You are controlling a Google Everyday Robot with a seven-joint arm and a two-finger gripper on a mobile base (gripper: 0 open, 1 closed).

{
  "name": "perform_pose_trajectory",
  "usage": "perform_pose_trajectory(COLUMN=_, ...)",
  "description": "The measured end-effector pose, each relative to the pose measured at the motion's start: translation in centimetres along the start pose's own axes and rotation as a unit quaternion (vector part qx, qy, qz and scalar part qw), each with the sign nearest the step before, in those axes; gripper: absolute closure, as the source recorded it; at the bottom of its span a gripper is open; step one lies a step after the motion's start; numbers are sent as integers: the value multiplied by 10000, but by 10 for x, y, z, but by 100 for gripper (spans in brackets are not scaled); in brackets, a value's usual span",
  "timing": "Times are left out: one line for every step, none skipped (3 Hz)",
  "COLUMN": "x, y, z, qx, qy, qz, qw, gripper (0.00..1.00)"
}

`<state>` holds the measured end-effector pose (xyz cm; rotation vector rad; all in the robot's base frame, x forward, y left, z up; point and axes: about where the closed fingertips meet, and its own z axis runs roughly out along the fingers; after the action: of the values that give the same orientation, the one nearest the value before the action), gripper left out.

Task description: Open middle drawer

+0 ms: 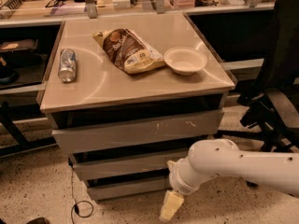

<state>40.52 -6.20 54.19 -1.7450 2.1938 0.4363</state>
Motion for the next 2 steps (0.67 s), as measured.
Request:
perform_pose_trajectory(x=1, y=1, z=6, qx=-68, qy=-27, qz=36, qw=10000, gripper=0)
perform_pose_trajectory(x=-1, y=-7, z=17, qx=175, qy=31, qz=24, qw=9998, gripper=0)
